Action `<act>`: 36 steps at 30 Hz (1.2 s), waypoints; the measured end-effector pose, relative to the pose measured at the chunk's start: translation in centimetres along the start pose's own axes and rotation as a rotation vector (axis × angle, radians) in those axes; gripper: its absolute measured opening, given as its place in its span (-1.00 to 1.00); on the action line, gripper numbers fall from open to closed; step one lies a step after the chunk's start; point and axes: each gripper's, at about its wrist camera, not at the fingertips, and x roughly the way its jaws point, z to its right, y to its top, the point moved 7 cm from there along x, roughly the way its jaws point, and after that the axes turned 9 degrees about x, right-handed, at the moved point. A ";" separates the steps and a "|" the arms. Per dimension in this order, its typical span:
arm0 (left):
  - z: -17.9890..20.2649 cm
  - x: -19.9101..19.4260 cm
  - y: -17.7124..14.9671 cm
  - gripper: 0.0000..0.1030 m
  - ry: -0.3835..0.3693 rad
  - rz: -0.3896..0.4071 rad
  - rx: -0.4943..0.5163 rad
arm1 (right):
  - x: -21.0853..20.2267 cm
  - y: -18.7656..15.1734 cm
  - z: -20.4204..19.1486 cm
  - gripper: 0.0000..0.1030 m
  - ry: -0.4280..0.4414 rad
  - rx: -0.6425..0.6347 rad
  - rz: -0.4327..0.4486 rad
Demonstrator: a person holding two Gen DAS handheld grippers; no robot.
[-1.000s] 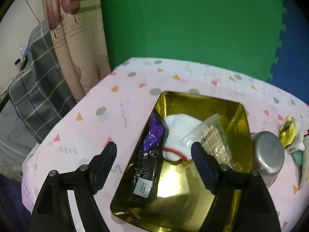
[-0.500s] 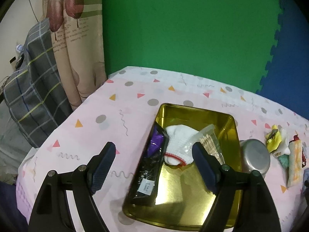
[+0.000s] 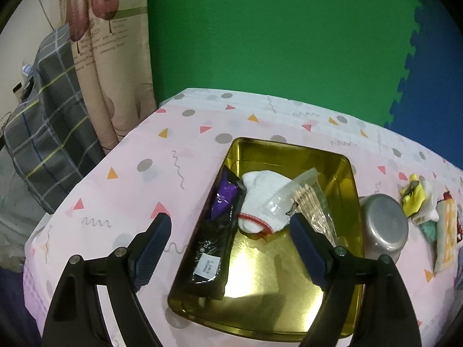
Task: Organize soft objects
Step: 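Lower the black packet into the tin box and open the left gripper, then carry the blue sock over the tin box and open the right gripper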
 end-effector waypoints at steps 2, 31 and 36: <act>0.4 0.0 -0.1 0.58 -0.003 0.003 0.013 | -0.8 0.3 -0.7 -0.59 0.016 -0.002 0.010; -7.2 -0.8 0.3 0.62 0.042 0.018 -0.184 | -10.9 0.2 -37.8 -0.58 0.607 -0.384 -0.021; -7.7 -0.7 0.3 0.62 0.034 0.017 -0.205 | -10.6 -1.3 -41.9 -0.58 0.630 -0.437 -0.053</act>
